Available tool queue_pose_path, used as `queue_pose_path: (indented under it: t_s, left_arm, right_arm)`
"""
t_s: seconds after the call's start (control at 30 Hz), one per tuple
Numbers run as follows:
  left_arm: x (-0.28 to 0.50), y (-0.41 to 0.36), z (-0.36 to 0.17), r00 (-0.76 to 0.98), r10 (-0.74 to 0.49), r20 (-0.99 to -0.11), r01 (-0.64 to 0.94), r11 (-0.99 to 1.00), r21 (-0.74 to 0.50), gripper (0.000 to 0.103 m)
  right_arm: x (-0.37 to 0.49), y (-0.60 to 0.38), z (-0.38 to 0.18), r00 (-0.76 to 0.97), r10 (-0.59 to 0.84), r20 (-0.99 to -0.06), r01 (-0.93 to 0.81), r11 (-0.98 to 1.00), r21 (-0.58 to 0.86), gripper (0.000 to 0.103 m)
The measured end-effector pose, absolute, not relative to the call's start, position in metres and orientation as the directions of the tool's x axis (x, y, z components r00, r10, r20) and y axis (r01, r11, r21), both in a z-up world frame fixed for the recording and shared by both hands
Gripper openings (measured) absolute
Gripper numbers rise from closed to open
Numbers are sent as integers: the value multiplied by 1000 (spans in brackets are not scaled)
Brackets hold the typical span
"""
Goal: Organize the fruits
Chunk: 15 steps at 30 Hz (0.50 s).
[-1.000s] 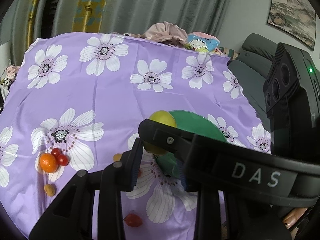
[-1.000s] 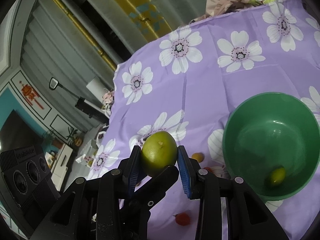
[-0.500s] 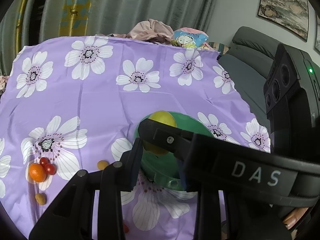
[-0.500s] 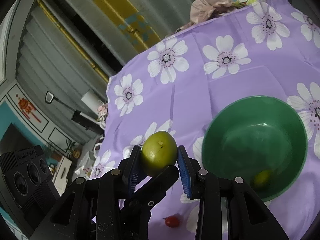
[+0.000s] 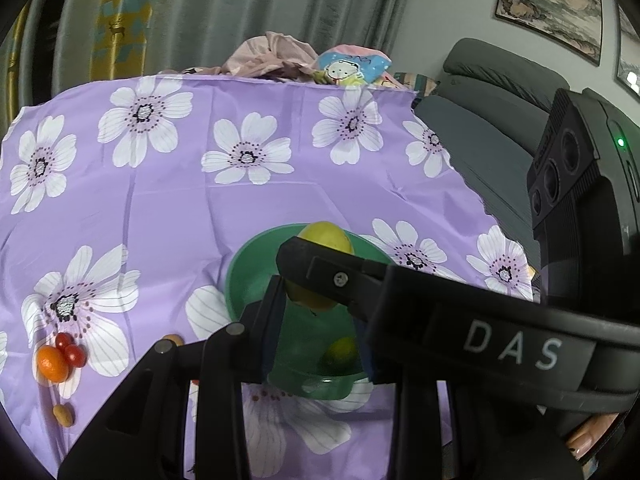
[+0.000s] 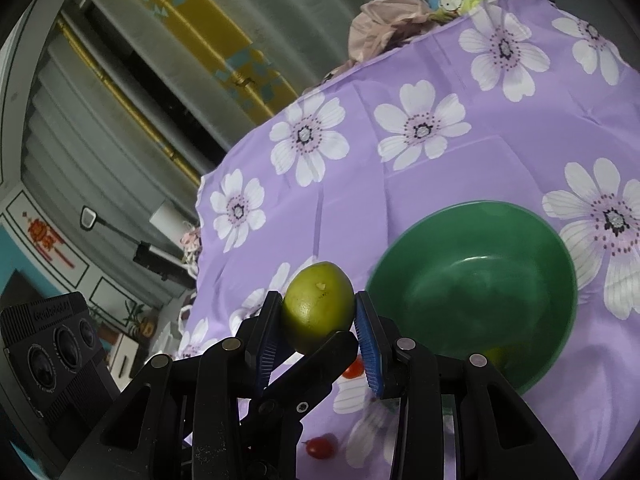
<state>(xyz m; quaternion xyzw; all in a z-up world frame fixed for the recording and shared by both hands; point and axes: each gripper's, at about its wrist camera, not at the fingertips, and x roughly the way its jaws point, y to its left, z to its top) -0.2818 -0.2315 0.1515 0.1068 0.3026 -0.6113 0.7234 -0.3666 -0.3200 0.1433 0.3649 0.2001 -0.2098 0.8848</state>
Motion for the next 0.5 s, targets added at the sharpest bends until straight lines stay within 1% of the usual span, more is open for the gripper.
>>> queue_pose_path:
  t_s: [0.3,0.5]
  left_arm:
    - [-290,-246,146,28,-814,-580,955,193,-224,33]
    - [-292,-260,138,-9,-799,-601,953,175,-247,33]
  right_arm:
    - [-378,-332,140,815,-256,-520,550,623,556,39]
    - [-384,-343,132,793,-263,-549,581,596,554,39]
